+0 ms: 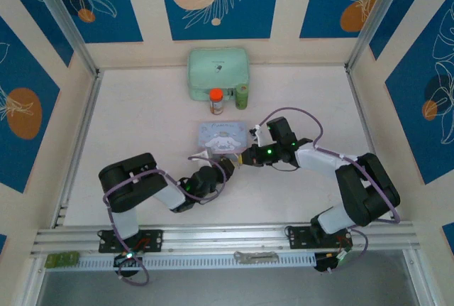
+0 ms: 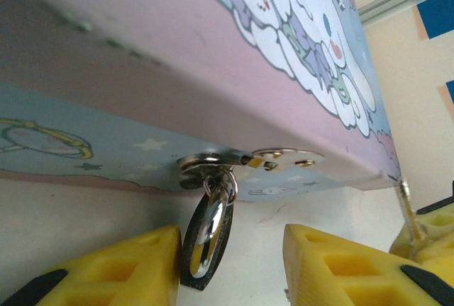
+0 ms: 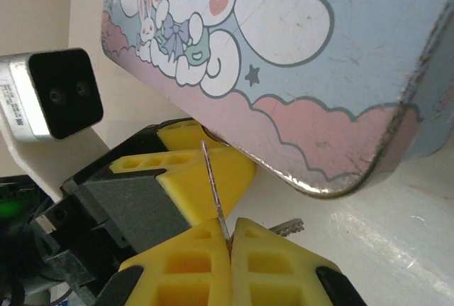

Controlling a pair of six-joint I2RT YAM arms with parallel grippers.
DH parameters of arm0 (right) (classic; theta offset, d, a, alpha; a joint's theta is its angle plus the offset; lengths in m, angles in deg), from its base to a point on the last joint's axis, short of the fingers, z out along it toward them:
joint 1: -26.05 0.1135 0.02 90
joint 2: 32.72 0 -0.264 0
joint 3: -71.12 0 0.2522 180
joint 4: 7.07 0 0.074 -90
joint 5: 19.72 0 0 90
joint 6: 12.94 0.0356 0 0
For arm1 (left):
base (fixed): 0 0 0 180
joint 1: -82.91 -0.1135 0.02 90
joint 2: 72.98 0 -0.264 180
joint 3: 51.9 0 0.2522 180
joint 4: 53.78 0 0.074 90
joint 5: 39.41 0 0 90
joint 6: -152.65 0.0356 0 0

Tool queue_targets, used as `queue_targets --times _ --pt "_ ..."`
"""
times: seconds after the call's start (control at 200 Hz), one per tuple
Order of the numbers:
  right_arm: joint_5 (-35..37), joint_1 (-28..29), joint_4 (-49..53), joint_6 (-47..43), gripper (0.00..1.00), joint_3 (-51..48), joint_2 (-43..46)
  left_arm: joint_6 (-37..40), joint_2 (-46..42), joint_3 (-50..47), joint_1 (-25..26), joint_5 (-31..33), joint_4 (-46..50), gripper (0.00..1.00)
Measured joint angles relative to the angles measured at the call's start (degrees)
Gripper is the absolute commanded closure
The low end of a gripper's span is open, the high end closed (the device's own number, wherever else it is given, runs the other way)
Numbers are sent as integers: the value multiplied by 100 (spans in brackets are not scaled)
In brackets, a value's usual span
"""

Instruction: Unlock a padlock with a key

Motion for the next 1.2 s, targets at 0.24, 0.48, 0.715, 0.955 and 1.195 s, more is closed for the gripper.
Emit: queue_targets --times 0.24,0.48,0.715,0.955,1.195 --pt "15 -114 -59 4 100 -55 79 39 175 96 0 57 76 94" --pt "4 -184 0 42 100 -245 216 -20 138 -81 -39 -129 -225 100" --pt "9 -188 -46 136 100 -254 181 -328 -608 -728 -96 -326 -105 100" --pt "55 -9 -46 127 100 426 -487 -450 -1504 -1060 -225 -297 332 100" --pt "74 179 -229 109 100 1381 -1318 -428 -1982 -1388 -662 -426 343 100"
